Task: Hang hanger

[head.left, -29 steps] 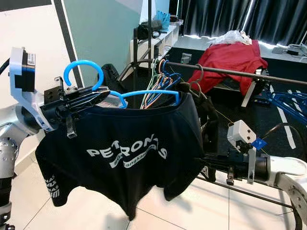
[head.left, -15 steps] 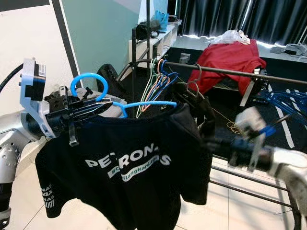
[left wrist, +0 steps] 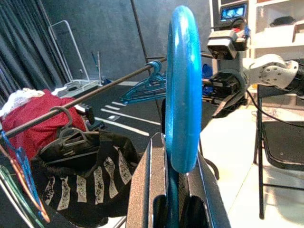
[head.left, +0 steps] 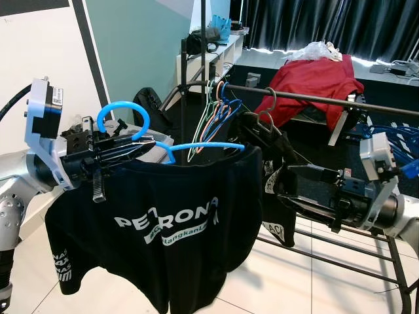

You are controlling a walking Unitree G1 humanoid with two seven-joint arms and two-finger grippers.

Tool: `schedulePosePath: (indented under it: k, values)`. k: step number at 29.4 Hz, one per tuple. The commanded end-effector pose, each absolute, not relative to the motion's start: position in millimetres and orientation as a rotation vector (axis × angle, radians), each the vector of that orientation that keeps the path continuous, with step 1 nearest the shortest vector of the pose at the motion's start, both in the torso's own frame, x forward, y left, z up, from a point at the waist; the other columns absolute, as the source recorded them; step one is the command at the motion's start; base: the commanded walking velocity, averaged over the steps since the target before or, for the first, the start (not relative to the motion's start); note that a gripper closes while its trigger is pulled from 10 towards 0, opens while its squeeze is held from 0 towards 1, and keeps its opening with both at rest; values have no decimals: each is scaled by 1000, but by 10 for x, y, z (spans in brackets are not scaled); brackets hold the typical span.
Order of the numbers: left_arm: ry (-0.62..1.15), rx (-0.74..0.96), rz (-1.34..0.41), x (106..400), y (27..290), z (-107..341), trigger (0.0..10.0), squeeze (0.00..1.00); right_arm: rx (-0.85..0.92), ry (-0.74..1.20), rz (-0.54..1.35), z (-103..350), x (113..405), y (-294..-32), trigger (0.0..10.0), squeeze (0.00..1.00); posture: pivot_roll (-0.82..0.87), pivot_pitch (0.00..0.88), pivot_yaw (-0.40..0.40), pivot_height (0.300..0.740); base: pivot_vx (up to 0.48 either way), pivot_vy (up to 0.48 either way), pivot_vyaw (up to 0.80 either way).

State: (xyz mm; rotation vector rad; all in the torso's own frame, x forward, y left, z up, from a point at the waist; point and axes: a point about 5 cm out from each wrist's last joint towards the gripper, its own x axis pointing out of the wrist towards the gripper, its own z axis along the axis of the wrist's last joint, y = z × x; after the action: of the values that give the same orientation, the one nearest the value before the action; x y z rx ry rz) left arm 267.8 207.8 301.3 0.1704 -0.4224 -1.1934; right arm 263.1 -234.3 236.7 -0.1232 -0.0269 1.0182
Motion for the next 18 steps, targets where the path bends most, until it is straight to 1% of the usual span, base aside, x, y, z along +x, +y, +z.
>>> schedulePosePath:
  k: [1, 10, 13, 14, 15, 18]
  values:
    - [-425, 201, -1264, 2596, 2007, 3067, 4745, 0, -142, -37, 1053, 2342, 2657, -2214, 10000, 0, -53, 0, -17, 740, 0, 0, 0]
    - [-434, 217, -1307, 2553, 1929, 3108, 4784, 0, -134, -46, 1071, 2353, 2702, -2159, 10000, 0, -48, 0, -20, 740, 0, 0, 0]
    - [-442, 218, -1330, 2549, 1859, 3125, 4902, 0, -123, -48, 1109, 2362, 2701, -2105, 10000, 0, -49, 0, -19, 740, 0, 0, 0]
    - [-444, 218, -1333, 2557, 1836, 3126, 6510, 0, -111, -51, 1126, 2369, 2693, -2086, 0, 0, -51, 0, -19, 740, 0, 0, 0]
    - [-444, 219, -1329, 2571, 1829, 3126, 9451, 0, -107, -55, 1143, 2377, 2676, -2080, 0, 0, -52, 0, -19, 740, 0, 0, 0]
    - [-443, 221, -1321, 2581, 1830, 3126, 9451, 0, -108, -61, 1157, 2385, 2657, -2080, 0, 0, -52, 0, -17, 740, 0, 0, 0]
